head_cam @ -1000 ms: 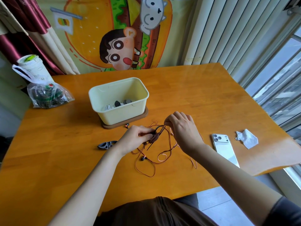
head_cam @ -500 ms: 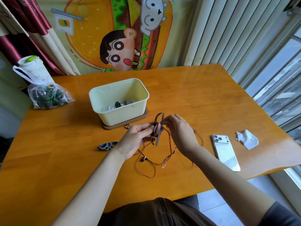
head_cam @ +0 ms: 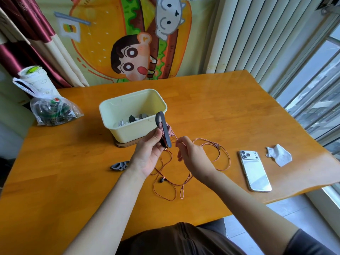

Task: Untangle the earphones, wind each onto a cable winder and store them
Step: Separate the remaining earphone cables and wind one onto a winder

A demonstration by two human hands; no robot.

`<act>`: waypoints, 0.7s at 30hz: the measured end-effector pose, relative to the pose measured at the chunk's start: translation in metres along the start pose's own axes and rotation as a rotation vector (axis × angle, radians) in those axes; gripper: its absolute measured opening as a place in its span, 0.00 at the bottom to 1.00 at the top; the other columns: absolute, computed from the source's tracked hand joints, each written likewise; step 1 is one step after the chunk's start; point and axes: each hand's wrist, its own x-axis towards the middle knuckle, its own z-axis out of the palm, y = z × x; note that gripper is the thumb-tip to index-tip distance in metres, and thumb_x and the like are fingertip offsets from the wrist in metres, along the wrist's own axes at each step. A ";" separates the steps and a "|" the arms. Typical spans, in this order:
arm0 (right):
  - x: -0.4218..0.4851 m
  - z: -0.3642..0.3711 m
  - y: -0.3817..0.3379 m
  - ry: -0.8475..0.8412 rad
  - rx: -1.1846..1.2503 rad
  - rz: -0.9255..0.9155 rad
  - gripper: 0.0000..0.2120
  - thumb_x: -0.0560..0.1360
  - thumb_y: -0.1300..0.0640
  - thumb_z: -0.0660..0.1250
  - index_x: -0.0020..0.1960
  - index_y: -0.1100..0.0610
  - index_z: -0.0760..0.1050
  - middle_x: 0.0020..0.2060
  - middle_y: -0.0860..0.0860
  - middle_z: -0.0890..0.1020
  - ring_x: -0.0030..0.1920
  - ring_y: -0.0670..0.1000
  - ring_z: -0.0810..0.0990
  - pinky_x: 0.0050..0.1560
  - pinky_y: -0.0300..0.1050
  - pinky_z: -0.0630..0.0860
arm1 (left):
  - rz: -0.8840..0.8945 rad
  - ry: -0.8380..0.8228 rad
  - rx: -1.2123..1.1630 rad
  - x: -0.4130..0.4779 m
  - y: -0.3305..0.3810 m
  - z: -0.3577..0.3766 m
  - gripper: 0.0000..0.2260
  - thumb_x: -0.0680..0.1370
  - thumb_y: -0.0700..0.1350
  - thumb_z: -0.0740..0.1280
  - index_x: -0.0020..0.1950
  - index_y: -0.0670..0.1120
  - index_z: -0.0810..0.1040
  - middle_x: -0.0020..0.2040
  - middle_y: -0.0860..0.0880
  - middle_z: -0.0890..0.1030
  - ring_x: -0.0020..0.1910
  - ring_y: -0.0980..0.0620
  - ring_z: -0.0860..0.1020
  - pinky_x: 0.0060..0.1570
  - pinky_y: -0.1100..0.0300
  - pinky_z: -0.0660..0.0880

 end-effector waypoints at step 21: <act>0.001 0.007 -0.011 -0.233 0.089 -0.029 0.26 0.76 0.65 0.64 0.71 0.58 0.57 0.67 0.54 0.71 0.66 0.52 0.70 0.63 0.43 0.69 | 0.080 0.151 0.141 0.010 -0.012 -0.002 0.20 0.72 0.47 0.65 0.62 0.43 0.77 0.55 0.47 0.81 0.59 0.50 0.76 0.48 0.55 0.73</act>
